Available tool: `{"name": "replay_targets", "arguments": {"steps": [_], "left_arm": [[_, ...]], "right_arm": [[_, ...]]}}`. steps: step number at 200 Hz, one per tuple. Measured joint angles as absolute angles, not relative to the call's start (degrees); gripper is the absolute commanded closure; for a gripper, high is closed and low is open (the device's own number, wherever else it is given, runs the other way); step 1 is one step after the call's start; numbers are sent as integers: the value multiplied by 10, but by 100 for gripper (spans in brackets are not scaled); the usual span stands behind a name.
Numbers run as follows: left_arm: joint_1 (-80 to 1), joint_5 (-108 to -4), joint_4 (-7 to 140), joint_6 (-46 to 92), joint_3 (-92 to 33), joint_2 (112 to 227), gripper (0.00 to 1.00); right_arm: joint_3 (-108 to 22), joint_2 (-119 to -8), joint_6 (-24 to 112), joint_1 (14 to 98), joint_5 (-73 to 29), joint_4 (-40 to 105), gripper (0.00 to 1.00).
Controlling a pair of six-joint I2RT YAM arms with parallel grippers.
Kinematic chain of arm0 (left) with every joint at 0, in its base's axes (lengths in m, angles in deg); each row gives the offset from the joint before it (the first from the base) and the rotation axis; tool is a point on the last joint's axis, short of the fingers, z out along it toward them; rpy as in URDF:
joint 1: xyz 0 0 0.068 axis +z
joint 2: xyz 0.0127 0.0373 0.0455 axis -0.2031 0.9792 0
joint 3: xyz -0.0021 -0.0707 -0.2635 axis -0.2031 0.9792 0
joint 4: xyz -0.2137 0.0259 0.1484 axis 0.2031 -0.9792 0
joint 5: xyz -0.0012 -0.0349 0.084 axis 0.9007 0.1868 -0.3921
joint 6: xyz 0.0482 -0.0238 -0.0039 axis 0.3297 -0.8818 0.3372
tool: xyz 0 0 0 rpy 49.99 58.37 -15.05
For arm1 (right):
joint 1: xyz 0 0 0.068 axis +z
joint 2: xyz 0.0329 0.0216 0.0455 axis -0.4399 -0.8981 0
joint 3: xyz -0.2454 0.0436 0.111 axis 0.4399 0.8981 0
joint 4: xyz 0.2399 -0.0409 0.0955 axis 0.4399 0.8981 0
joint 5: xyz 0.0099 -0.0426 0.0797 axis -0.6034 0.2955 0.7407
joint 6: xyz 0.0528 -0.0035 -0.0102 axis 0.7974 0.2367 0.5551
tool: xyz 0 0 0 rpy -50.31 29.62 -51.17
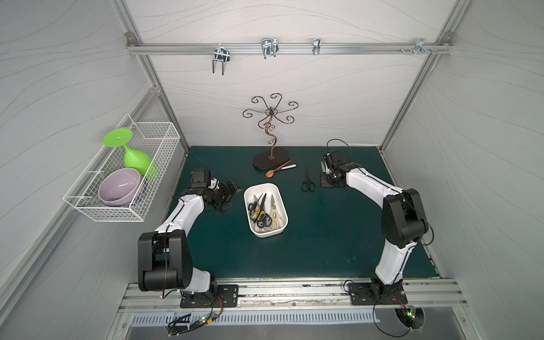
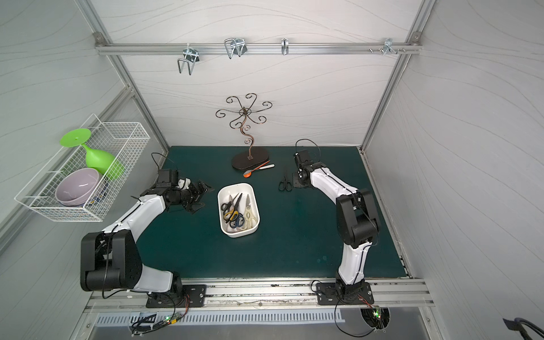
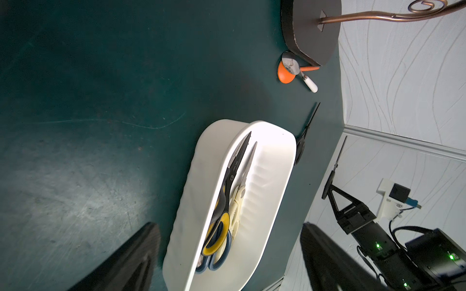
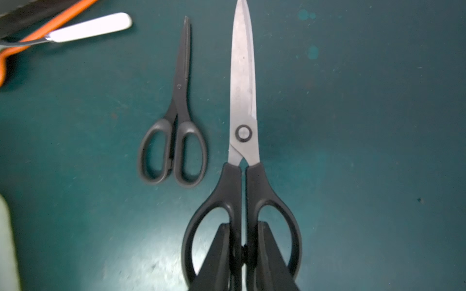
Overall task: Take the scissors out of the storage box
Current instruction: Place the scissors at the center of the board.
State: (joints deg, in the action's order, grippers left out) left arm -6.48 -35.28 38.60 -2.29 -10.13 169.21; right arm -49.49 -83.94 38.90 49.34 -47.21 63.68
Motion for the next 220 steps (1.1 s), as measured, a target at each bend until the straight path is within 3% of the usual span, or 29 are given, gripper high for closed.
{"name": "replay_targets", "arguments": {"steps": [56, 155, 220], "left_arm": [[-65, -354, 376, -20, -101, 1692, 8], [-65, -355, 367, -19, -101, 1694, 8], [-65, -355, 367, -18, -101, 1694, 8]], "right_arm": [[-545, -931, 371, 485, -455, 637, 100], [-588, -979, 357, 468, -448, 650, 99], [-621, -1008, 365, 467, -445, 673, 93]]}}
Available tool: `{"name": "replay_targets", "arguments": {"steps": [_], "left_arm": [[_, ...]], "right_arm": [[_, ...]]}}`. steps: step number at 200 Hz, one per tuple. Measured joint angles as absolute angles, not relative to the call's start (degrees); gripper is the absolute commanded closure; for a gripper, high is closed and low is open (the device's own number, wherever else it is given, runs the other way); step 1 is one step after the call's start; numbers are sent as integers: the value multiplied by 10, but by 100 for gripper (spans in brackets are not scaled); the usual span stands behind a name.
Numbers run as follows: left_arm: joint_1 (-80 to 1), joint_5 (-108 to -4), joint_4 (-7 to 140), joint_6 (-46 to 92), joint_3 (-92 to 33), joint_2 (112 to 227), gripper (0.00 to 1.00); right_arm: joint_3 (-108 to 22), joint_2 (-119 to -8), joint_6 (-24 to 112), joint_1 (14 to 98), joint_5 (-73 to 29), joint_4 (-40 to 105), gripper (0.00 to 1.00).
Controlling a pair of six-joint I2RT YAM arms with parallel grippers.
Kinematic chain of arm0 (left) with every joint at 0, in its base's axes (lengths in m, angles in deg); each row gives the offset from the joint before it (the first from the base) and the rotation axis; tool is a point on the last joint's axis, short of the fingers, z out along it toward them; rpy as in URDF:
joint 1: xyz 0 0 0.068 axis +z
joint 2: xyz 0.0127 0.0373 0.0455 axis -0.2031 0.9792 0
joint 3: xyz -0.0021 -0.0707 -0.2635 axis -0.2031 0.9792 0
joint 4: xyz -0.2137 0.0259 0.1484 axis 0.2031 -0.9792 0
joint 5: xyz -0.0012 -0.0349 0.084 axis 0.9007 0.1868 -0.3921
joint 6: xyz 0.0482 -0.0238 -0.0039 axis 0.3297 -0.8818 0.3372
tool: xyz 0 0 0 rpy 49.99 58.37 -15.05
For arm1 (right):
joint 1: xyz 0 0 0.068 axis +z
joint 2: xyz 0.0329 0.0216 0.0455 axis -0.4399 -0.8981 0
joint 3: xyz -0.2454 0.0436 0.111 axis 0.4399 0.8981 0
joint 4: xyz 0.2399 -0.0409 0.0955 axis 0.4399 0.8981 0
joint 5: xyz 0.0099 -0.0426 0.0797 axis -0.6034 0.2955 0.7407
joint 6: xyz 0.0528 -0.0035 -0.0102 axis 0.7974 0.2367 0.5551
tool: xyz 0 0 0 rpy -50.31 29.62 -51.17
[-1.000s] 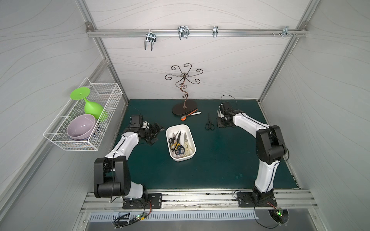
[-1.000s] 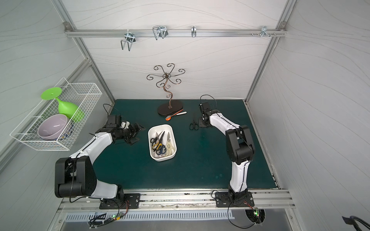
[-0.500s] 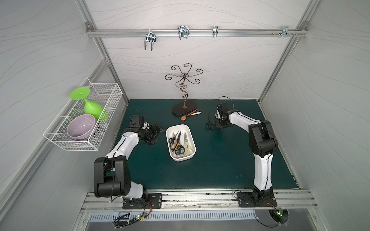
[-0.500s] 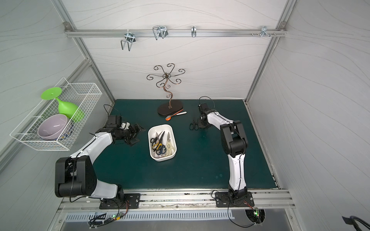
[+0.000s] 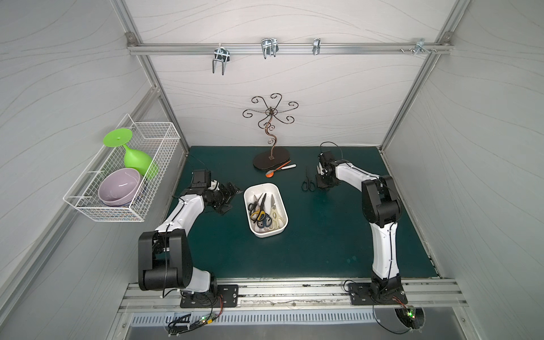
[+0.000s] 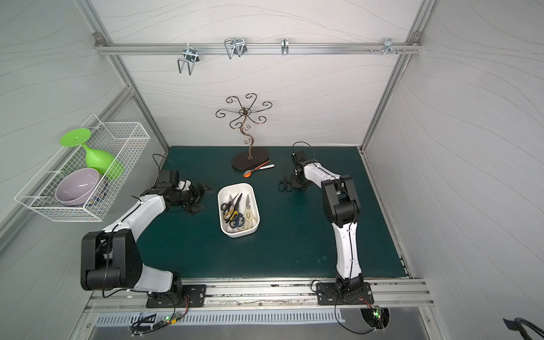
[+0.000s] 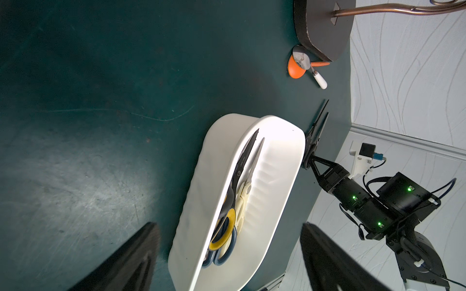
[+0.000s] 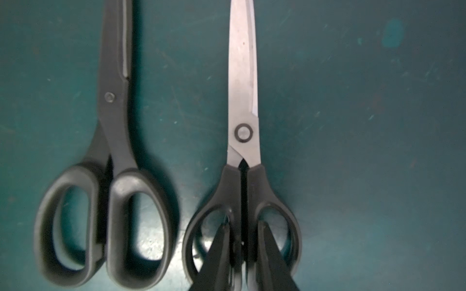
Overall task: Take the scissors out of the storage box
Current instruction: Place the scissors at the center of the board.
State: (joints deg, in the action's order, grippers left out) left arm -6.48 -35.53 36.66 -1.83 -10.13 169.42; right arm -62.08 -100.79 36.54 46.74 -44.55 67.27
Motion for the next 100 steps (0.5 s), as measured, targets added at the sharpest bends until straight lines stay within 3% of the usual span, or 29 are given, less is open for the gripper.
{"name": "replay_targets", "arguments": {"steps": [100], "left_arm": [[-65, -363, 366, -17, -101, 1694, 8]], "right_arm": [[-619, -1009, 387, 467, -443, 673, 73]]}}
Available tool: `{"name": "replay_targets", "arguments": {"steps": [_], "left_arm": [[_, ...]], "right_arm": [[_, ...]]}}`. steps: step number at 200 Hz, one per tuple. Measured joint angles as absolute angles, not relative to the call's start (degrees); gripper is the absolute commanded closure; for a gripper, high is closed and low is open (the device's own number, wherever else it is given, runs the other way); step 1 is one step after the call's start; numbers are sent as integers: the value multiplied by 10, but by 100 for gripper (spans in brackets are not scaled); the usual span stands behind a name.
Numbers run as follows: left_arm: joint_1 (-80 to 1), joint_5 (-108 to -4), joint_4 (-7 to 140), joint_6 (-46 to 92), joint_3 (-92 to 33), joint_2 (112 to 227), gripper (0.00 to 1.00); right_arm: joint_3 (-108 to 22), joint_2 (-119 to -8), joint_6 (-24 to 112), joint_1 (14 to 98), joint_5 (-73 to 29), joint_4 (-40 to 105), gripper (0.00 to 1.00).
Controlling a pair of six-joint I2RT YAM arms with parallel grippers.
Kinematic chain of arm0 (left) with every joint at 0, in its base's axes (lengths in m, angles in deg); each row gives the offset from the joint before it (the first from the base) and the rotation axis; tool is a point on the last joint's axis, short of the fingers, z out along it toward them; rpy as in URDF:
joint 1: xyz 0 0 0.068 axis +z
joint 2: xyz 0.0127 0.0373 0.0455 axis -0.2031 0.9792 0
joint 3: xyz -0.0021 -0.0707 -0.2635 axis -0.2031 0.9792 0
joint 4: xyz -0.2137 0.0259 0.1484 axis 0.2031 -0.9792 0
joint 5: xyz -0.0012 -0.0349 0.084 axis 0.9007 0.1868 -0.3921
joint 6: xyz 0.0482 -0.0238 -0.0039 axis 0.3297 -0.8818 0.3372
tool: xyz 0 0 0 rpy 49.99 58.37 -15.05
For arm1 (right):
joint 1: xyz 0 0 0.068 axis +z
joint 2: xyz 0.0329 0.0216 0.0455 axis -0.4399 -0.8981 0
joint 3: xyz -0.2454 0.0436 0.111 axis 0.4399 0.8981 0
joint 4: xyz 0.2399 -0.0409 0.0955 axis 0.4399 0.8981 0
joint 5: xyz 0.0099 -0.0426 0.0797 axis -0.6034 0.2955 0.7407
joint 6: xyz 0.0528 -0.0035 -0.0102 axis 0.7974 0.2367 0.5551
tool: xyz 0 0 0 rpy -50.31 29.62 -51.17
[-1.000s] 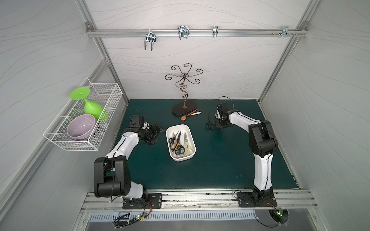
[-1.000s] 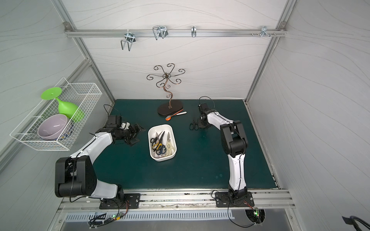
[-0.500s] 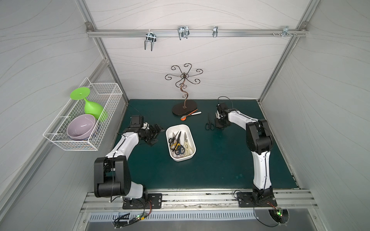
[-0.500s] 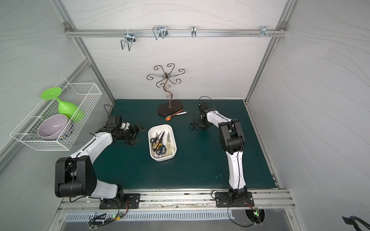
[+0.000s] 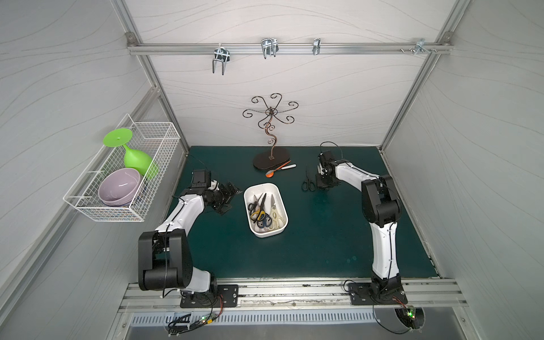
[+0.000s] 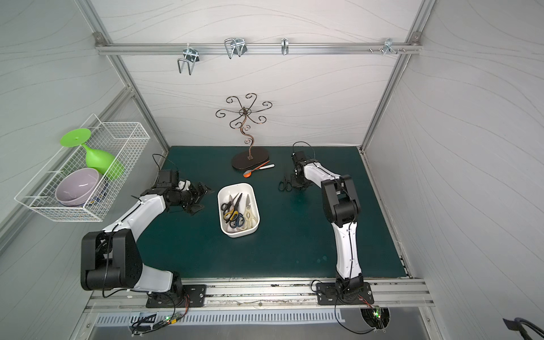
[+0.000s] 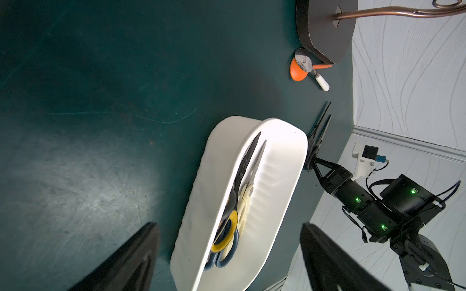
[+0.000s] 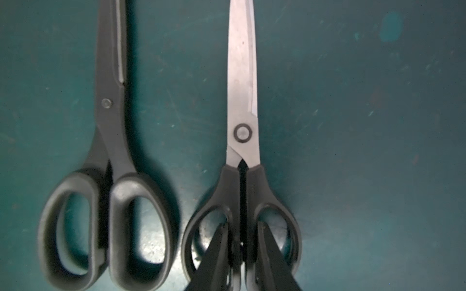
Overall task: Take the scissors out of the storage box
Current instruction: Place the scissors at the center of the board.
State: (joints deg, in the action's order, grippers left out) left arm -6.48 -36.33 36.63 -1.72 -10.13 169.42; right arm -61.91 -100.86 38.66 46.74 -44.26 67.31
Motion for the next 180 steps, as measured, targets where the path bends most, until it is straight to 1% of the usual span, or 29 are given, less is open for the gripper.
{"name": "replay_targets", "arguments": {"steps": [93, 99, 112, 180], "left_arm": [[-65, -366, 367, -17, -101, 1694, 8], [-65, -366, 367, -17, -101, 1694, 8], [-65, -366, 367, -17, -101, 1694, 8], [-65, -383, 368, -8, -98, 1694, 8]], "right_arm": [[-623, -1004, 387, 467, -438, 701, 72], [-625, -1002, 386, 467, -438, 703, 68], [-633, -998, 385, 467, -436, 711, 68], [-670, -934, 386, 485, -423, 743, 67]]}}
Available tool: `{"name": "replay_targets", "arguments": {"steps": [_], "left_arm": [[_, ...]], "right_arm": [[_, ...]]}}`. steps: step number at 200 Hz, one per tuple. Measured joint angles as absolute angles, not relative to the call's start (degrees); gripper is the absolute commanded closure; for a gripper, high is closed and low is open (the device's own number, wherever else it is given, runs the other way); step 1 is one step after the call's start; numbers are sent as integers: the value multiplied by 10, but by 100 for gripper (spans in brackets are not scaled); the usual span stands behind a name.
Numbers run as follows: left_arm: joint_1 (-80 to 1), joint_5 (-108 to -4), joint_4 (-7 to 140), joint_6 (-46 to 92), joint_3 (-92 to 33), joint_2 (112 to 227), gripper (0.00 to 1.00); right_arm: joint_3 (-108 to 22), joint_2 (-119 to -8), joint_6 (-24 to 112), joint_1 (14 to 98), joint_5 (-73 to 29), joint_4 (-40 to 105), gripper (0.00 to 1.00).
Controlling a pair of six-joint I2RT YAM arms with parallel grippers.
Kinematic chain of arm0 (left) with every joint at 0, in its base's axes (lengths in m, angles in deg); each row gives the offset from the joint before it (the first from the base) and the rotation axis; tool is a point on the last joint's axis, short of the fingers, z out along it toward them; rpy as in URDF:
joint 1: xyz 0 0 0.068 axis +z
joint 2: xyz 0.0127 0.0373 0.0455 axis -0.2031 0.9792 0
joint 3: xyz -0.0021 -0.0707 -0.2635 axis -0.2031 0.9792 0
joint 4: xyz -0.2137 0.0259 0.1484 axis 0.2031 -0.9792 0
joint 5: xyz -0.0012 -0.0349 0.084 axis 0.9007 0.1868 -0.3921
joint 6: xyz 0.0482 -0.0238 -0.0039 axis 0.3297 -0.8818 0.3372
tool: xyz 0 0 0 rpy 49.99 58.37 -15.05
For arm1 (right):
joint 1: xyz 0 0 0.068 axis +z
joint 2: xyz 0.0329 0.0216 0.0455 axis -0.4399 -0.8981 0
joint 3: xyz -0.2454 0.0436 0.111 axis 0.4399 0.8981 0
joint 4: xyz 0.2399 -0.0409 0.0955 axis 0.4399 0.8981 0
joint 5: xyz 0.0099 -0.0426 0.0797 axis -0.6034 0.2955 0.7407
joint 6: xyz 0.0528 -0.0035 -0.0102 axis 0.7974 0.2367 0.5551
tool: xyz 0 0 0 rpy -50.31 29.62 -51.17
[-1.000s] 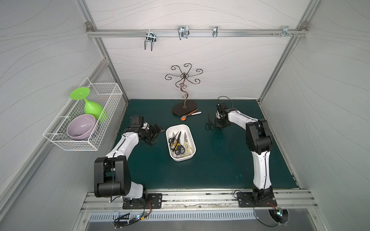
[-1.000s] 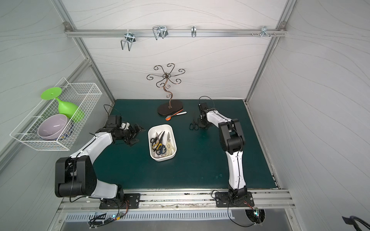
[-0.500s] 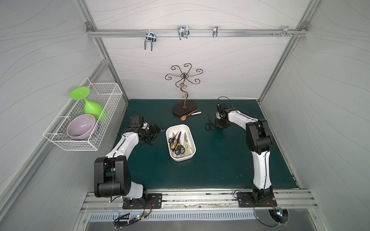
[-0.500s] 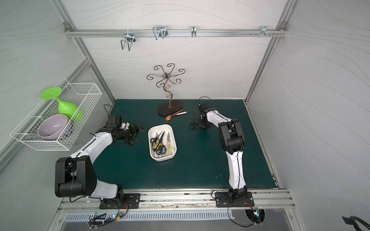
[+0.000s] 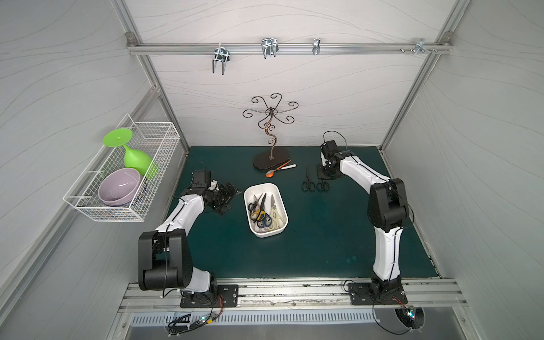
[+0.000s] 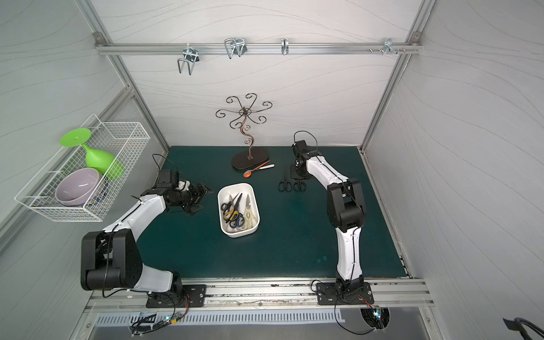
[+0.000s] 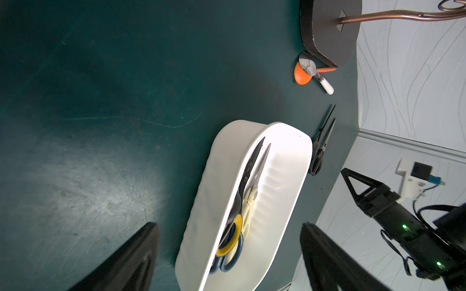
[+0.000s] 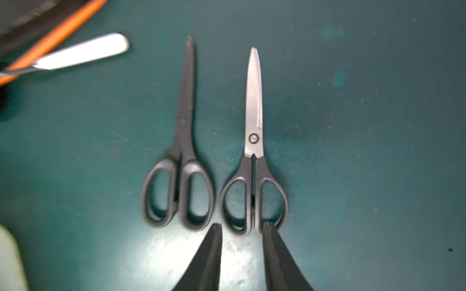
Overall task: Take the scissors out of the storage box
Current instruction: Pick up the scissors from the storage box.
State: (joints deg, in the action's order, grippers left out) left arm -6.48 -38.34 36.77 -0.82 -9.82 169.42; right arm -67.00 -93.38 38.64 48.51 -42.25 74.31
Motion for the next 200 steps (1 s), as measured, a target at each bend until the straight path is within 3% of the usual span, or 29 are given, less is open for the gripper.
{"name": "replay_targets", "arguments": {"steps": [62, 104, 166, 200], "left_arm": [[-65, -416, 371, -5, -79, 1698, 8], [-62, -430, 374, -3, -77, 1702, 8], [-56, -430, 380, -4, -73, 1705, 8], [-44, -428, 384, -6, -71, 1706, 8]], "right_arm": [[-625, -832, 442, 644, -373, 753, 67], [-590, -823, 498, 746, -337, 748, 67], [-603, -858, 557, 822, -313, 742, 67], [-629, -905, 597, 833, -348, 743, 68]]}}
